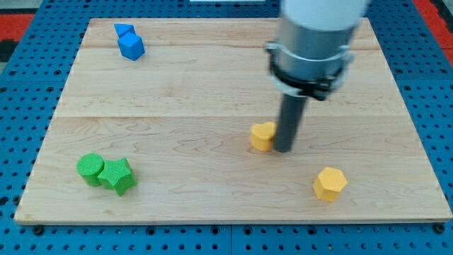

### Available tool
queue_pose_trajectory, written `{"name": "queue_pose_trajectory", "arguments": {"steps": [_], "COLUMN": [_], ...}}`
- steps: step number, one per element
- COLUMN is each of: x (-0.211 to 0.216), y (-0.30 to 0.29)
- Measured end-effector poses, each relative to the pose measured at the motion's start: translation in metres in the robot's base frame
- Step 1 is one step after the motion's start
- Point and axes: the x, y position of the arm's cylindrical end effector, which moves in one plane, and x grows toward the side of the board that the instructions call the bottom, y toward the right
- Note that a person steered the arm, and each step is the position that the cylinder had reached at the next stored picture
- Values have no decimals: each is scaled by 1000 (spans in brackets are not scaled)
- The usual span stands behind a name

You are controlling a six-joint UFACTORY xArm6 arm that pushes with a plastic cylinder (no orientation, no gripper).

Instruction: Place yellow heart diagonally in between the green star and red star

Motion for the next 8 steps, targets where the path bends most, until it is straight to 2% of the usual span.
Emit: {"name": "queue_pose_trajectory", "arguments": {"steps": [1, 2, 3, 4, 5, 6, 7, 8], "x": [-7, -75, -62, -68, -96, -98, -90, -41], "y": [-24, -96, -88, -146, -171, -119, -127, -49]}}
